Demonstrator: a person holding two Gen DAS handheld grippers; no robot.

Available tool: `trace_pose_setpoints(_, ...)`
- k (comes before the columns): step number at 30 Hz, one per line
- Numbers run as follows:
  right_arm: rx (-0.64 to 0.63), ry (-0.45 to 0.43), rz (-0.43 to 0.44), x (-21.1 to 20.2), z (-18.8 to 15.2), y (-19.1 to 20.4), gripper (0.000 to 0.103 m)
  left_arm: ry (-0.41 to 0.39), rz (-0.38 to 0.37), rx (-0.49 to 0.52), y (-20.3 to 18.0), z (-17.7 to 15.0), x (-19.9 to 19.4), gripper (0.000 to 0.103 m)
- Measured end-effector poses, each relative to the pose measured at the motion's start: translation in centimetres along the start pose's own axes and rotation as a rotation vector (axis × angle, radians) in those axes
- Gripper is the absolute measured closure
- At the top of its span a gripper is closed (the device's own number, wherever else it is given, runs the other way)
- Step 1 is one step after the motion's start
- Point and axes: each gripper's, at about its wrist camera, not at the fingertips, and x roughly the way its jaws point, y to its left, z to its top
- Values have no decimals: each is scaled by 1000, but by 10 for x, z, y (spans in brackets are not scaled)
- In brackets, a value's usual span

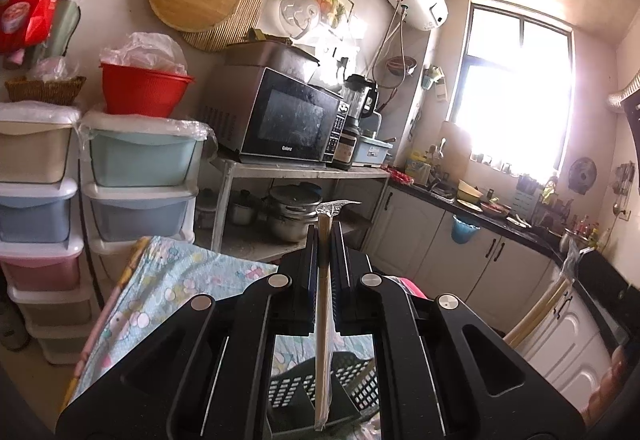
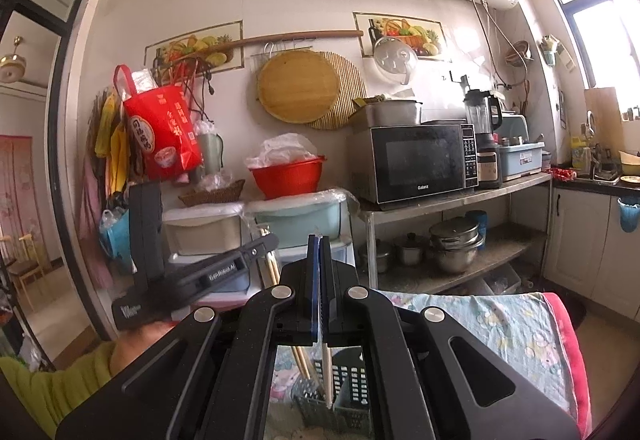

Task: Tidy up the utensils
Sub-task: 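Lower the left gripper's chopstick into the caddy while the right gripper lowers its chopstick in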

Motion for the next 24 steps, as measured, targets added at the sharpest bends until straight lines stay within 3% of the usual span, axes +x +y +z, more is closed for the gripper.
trace_pose_setpoints(24, 44, 9, 28, 55, -18, -23, 102, 1, 57, 53, 7, -30, 38, 100)
